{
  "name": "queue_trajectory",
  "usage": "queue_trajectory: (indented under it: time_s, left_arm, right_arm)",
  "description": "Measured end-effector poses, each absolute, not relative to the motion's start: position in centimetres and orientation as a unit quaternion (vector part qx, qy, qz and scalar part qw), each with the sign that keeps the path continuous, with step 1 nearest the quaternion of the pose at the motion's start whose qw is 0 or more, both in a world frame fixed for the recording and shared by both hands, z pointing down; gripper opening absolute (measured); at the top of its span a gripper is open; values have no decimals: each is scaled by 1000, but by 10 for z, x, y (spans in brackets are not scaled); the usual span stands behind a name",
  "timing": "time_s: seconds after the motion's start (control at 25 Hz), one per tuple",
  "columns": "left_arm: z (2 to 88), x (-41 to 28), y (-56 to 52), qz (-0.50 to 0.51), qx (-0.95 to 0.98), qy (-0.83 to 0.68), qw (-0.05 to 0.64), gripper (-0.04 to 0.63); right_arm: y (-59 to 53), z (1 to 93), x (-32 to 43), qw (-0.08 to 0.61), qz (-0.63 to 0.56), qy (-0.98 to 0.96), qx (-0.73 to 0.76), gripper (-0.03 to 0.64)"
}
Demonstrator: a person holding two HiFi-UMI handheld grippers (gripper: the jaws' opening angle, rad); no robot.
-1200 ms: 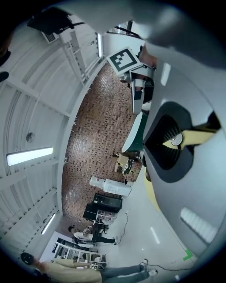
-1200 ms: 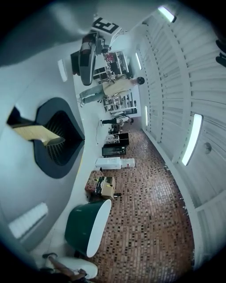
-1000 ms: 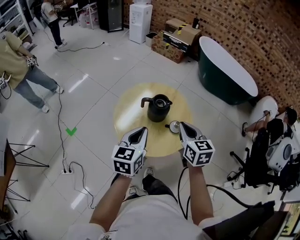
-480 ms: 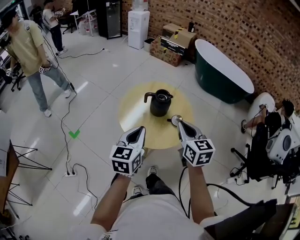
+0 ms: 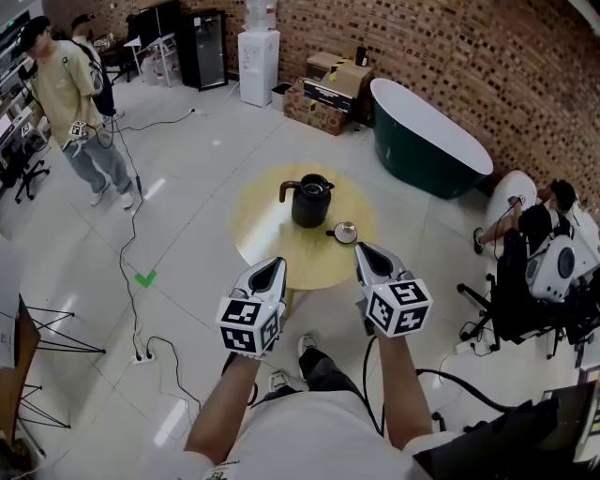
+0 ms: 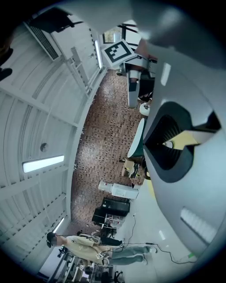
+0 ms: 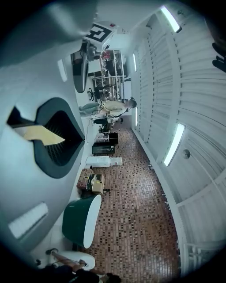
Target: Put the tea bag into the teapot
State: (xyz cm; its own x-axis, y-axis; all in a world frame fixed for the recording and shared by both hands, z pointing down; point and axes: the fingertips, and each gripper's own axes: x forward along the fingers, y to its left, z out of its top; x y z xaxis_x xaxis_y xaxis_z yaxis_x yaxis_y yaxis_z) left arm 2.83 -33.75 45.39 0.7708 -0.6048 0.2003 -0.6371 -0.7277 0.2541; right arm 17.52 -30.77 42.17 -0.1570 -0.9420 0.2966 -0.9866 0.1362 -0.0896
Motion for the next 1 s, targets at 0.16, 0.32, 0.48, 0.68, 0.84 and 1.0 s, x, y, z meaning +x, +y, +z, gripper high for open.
queue_trajectory:
  time_s: [0.16, 0.32, 0.48, 0.68, 0.84, 1.0]
  left_arm:
    - [459, 29, -321, 58, 928, -331, 159, 12]
    - [463, 34, -301, 62, 927, -333, 160, 12]
    - [465, 39, -276, 66, 925, -338, 161, 12]
    - [468, 49, -233, 66, 921, -346, 166, 12]
    - [472, 69, -185, 68, 916, -360, 166, 12]
    - [479, 81, -139, 73, 908, -378, 163, 12]
  right_arm:
    - [-283, 420, 178, 81, 133, -745, 648, 2]
    - [-261, 425, 186, 78, 140, -745, 647, 2]
    - [-233, 432, 188, 71, 152, -749, 641, 2]
    - [-188, 449, 197, 56, 174, -753, 632, 2]
    - [-144, 469, 215, 49, 200, -761, 615, 2]
    - [-101, 481, 223, 44, 207, -776, 594, 2]
